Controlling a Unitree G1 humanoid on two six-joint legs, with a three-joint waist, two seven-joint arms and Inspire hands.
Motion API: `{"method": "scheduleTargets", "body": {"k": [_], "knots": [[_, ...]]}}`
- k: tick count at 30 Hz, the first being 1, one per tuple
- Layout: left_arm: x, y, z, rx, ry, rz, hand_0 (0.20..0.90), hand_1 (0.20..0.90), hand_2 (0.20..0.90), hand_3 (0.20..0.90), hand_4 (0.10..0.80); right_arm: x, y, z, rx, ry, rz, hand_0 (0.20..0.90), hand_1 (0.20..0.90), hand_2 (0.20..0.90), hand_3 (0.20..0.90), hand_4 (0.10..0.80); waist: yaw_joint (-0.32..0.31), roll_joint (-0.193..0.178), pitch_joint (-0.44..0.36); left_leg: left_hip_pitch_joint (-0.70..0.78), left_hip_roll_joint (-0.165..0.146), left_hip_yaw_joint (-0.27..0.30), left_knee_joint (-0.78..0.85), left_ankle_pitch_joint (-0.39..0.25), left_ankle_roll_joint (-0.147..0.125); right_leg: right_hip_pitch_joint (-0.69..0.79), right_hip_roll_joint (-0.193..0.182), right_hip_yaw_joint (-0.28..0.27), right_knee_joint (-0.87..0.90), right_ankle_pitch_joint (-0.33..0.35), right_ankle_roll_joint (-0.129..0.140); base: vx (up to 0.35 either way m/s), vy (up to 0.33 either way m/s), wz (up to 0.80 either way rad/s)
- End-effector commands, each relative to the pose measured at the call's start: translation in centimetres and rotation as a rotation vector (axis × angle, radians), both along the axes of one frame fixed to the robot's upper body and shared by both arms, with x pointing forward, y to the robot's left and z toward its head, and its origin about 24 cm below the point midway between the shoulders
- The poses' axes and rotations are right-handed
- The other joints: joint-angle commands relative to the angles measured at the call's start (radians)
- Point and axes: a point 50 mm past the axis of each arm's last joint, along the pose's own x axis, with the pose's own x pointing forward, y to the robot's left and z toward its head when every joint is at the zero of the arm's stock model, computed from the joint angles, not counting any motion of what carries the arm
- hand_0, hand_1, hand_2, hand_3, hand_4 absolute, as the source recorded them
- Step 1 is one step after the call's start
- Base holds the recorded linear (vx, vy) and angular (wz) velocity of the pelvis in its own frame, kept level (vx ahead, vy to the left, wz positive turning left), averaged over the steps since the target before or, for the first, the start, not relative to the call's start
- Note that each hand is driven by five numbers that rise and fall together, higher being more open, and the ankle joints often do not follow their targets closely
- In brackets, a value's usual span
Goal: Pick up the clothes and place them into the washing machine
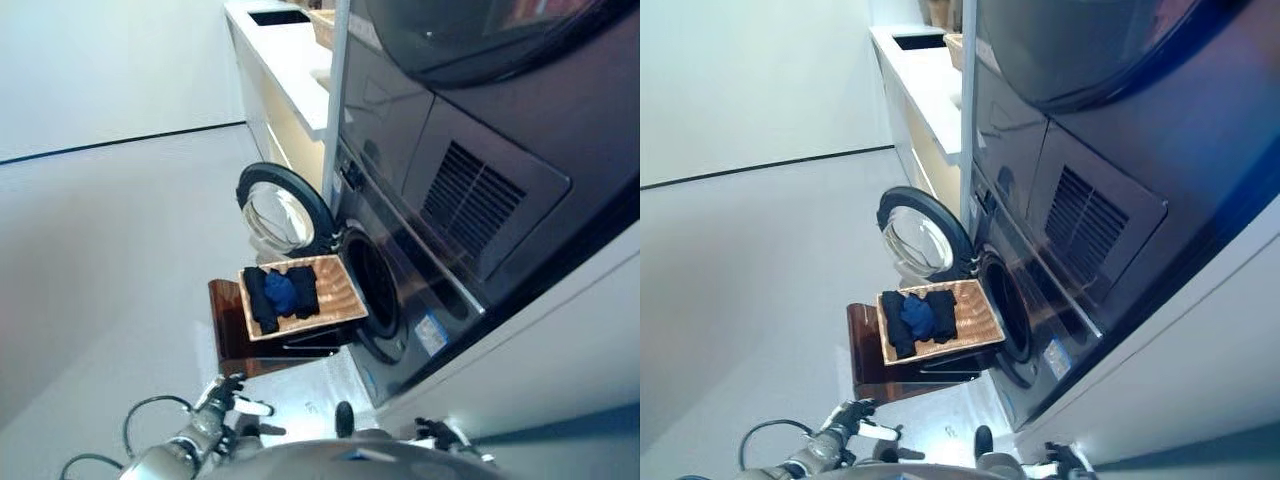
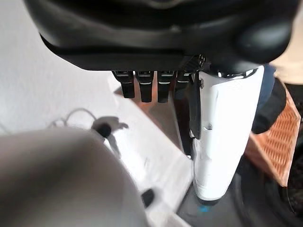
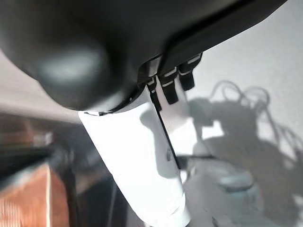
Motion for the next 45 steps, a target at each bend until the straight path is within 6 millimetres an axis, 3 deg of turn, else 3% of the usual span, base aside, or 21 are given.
{"method": "scheduleTargets", "body": {"k": [1, 4, 6, 7, 9, 12, 15, 17, 18, 19, 24, 25, 26, 29, 32, 45], "knots": [[-0.5, -0.2, -0.2, 0.017, 0.005, -0.034, 0.9, 0.9, 0.9, 0.9, 0.8, 5.9, -0.3, 1.6, -0.017, -0.212, 0.041, 0.9, 0.9, 0.9, 0.9, 0.8, 0.006, 0.039, -0.008, 0.019, -0.014, -0.012, -0.066, 0.108, -0.006, 0.164, -0.067, 0.033, -0.362, 0.216, 0.084, 0.143, 0.264, 0.16], [-0.4, 0.2, 0.0, 0.033, 0.0, -0.06, 0.9, 0.9, 0.9, 0.9, 0.8, 7.3, -0.1, 2.1, -0.016, -0.258, 0.052, 0.9, 0.9, 0.9, 0.9, 0.8, 0.016, 0.039, -0.001, 0.033, -0.056, 0.018, -0.057, 0.078, 0.024, 0.135, -0.116, 0.057, -0.309, 0.223, 0.11, 0.085, 0.249, -0.31], [0.1, 0.7, 0.2, 0.048, -0.022, -0.072, 0.9, 0.9, 0.9, 0.9, 0.8, 9.3, 0.5, 2.8, -0.009, -0.318, 0.096, 0.9, 0.9, 0.9, 0.9, 0.8, 0.027, 0.045, 0.022, 0.037, -0.068, 0.04, -0.048, 0.067, 0.042, 0.082, -0.128, 0.055, -0.21, 0.235, 0.117, -0.027, 0.194, -0.45], [0.4, 0.9, 0.4, 0.053, -0.039, -0.066, 0.9, 0.9, 0.9, 0.9, 0.8, 10.7, 0.8, 3.4, -0.006, -0.363, 0.125, 0.9, 0.9, 0.9, 0.9, 0.8, 0.042, 0.051, 0.042, 0.038, -0.064, 0.059, -0.046, 0.063, 0.046, 0.048, -0.136, -0.007, -0.172, 0.237, 0.116, -0.094, 0.147, -0.66], [0.6, 1.3, 0.6, 0.066, -0.05, -0.061, 0.9, 0.9, 0.9, 0.9, 0.8, 12.5, 1.3, 4.3, 0.0, -0.421, 0.145, 0.9, 0.9, 0.9, 0.9, 0.8, 0.049, 0.048, 0.053, 0.04, -0.072, 0.072, -0.05, 0.056, 0.041, 0.04, -0.151, -0.097, -0.203, 0.252, 0.114, -0.027, 0.083, -0.76], [0.6, 1.6, 0.7, 0.07, -0.053, -0.037, 0.9, 0.9, 0.9, 0.9, 0.8, 13.4, 1.7, 4.8, 0.008, -0.45, 0.174, 0.9, 0.9, 0.9, 0.9, 0.8, 0.046, 0.036, 0.048, 0.039, -0.081, 0.061, -0.046, 0.05, 0.04, 0.058, -0.153, -0.061, -0.257, 0.273, 0.117, 0.093, 0.009, -0.2], [1.0, 1.6, 0.8, 0.065, -0.08, -0.012, 0.9, 0.9, 0.9, 0.9, 0.8, 15.1, 2.5, 5.8, 0.014, -0.52, 0.205, 0.9, 0.9, 0.9, 0.9, 0.8, 0.057, 0.024, 0.048, 0.022, -0.081, 0.06, -0.05, 0.054, 0.035, 0.064, -0.163, -0.081, -0.294, 0.284, 0.121, 0.034, -0.017, 0.13], [2.1, 1.1, 1.2, 0.052, -0.128, -0.015, 0.9, 0.9, 0.9, 0.9, 0.8, 16.8, 3.2, 6.8, 0.008, -0.574, 0.25, 0.9, 0.9, 0.9, 0.9, 0.8, 0.067, 0.018, 0.064, -0.012, -0.08, 0.051, -0.048, 0.063, 0.032, 0.051, -0.165, -0.098, -0.301, 0.28, 0.12, -0.124, -0.056, 0.09], [3.7, 0.6, 1.8, 0.041, -0.2, -0.016, 0.9, 0.9, 0.9, 0.9, 0.8, 18.4, 3.6, 8.0, -0.011, -0.633, 0.282, 0.9, 0.9, 0.9, 0.9, 0.8, 0.073, 0.016, 0.092, -0.056, -0.078, 0.034, -0.034, 0.072, 0.028, 0.026, -0.164, -0.107, -0.298, 0.28, 0.117, -0.142, -0.061, 0.17], [3.7, 0.6, 1.8, 0.041, -0.201, -0.016, 0.9, 0.9, 0.9, 0.9, 0.8, 18.4, 3.6, 8.1, -0.011, -0.633, 0.282, 0.9, 0.9, 0.9, 0.9, 0.8, 0.072, 0.016, 0.091, -0.059, -0.078, 0.033, -0.032, 0.071, 0.028, 0.025, -0.164, -0.108, -0.298, 0.28, 0.117, -0.166, -0.077, 0.34], [8.3, -1.5, 4.4, -0.029, -0.428, -0.029, 0.9, 0.9, 0.9, 0.9, 0.8, 23.2, 4.5, 12.2, -0.061, -0.802, 0.319, 0.9, 0.9, 0.9, 0.9, 0.8, 0.099, 0.016, 0.184, -0.211, -0.074, -0.009, 0.046, 0.089, 0.019, -0.063, -0.168, -0.143, -0.282, 0.291, 0.11, -0.16, -0.082, 0.35], [8.4, -1.5, 4.4, -0.029, -0.428, -0.028, 0.9, 0.9, 0.9, 0.9, 0.8, 23.2, 4.5, 12.2, -0.061, -0.802, 0.319, 0.9, 0.9, 0.9, 0.9, 0.8, 0.098, 0.016, 0.183, -0.214, -0.074, -0.01, 0.048, 0.089, 0.019, -0.066, -0.168, -0.144, -0.281, 0.291, 0.109, -0.107, -0.06, 0.34], [9.9, -2.3, 5.8, -0.073, -0.528, -0.04, 0.9, 0.9, 0.9, 0.9, 0.8, 24.9, 4.9, 13.9, -0.077, -0.869, 0.323, 0.9, 0.9, 0.9, 0.9, 0.8, 0.109, 0.021, 0.211, -0.252, -0.072, -0.021, 0.06, 0.097, 0.017, -0.098, -0.169, -0.149, -0.27, 0.294, 0.108, -0.064, -0.033, 0.28], [11.0, -2.9, 7.1, -0.12, -0.6, -0.054, 0.9, 0.9, 0.9, 0.9, 0.8, 26.3, 5.0, 15.3, -0.106, -0.91, 0.32, 0.9, 0.9, 0.9, 0.9, 0.8, 0.124, 0.03, 0.229, -0.28, -0.071, -0.027, 0.065, 0.101, 0.015, -0.126, -0.17, -0.154, -0.257, 0.29, 0.108, -0.039, -0.024, 0.11], [12.1, -3.0, 9.0, -0.136, -0.701, -0.095, 0.9, 0.9, 0.9, 0.9, 0.8, 29.0, 4.3, 18.5, -0.179, -0.978, 0.288, 0.9, 0.9, 0.9, 0.9, 0.8, 0.158, 0.043, 0.257, -0.327, -0.065, -0.032, 0.093, 0.096, 0.013, -0.17, -0.172, -0.157, -0.218, 0.277, 0.105, -0.006, -0.014, 0.07], [13.5, -2.0, 10.9, -0.107, -0.8, -0.052, 0.9, 0.9, 0.9, 0.9, 0.8, 32.9, 2.4, 25.8, -0.304, -1.142, 0.205, 0.9, 0.9, 0.9, 0.9, 0.8, 0.191, 0.07, 0.296, -0.45, -0.07, -0.039, 0.216, 0.046, 0.014, -0.304, -0.173, -0.145, -0.103, 0.232, 0.09, 0.011, 0.005, -0.01]]}}
